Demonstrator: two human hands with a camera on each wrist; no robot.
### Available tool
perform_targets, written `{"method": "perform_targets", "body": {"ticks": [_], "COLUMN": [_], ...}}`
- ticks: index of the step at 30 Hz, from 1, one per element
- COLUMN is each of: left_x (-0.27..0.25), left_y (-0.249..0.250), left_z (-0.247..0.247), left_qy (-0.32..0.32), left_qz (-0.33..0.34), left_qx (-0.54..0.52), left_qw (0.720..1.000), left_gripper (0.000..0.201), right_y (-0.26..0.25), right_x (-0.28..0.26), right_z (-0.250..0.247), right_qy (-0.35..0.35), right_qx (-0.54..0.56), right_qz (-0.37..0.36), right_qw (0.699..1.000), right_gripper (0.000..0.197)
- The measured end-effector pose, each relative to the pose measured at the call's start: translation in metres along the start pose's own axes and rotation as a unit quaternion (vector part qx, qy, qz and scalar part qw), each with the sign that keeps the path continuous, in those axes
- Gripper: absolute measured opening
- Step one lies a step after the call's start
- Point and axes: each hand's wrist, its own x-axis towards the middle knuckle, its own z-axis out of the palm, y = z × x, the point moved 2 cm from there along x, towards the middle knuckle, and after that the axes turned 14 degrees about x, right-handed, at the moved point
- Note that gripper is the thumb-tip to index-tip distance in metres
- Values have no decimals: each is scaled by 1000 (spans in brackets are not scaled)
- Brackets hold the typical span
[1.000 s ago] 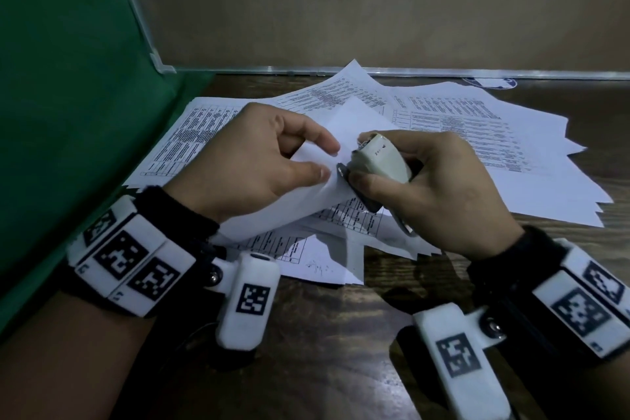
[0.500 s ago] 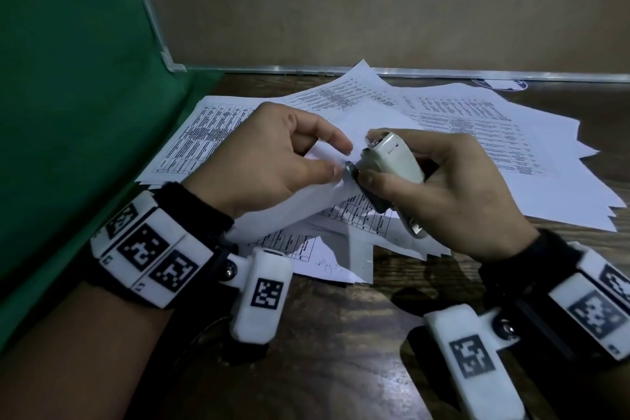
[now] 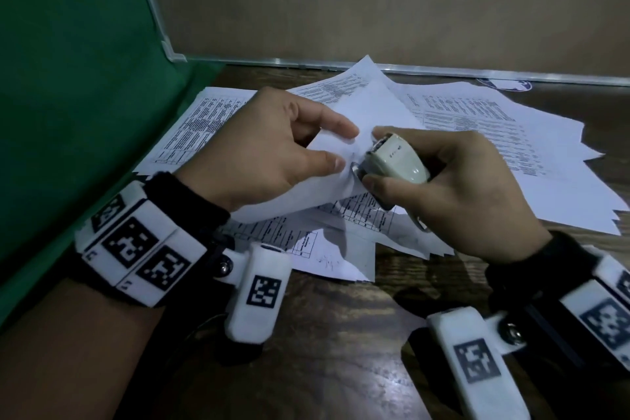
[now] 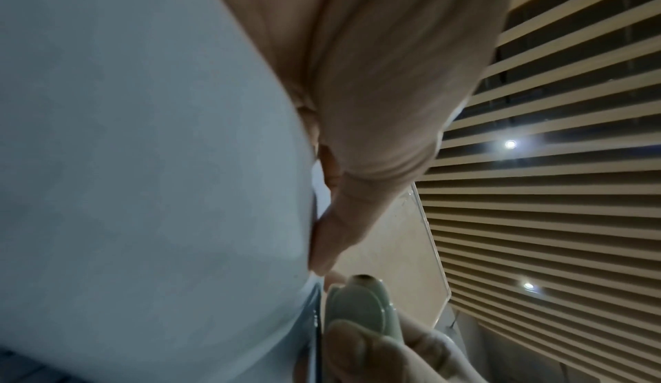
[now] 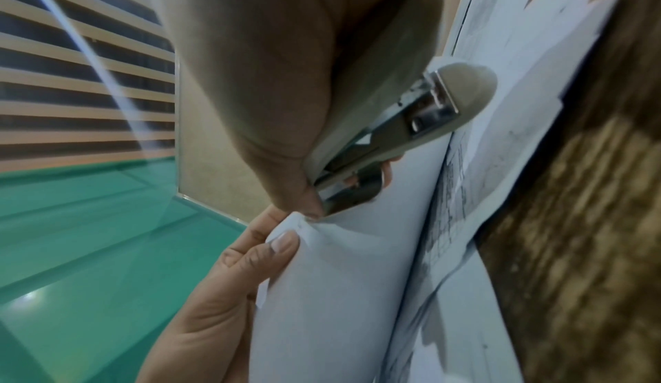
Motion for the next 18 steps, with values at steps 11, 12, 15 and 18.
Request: {"method": "perform_targets", "body": {"ticks": [11, 12, 15, 18], "left_x": [-3, -3, -2, -2], "left_y": [3, 3, 3, 3], "left_z": [6, 6, 5, 5], "left_qy": [5, 3, -8, -13], "left_qz": [-11, -14, -19, -20], "left_qx": [-3, -4, -8, 2], "left_qw": [1000, 1000, 1000, 1000], "left_gripper": [24, 24, 23, 23], "right_y": [-5, -4, -7, -8], "right_x": [-2, -3, -3, -3], "right_z": [1, 1, 2, 4], "right_qy": [-4, -1, 7, 7], "right_qx": [-7, -9, -23, -24], "right_qz": [-1, -2, -11, -14], "right_qw": [1000, 1000, 1000, 1000], "right_gripper": [17, 18, 13, 16]}}
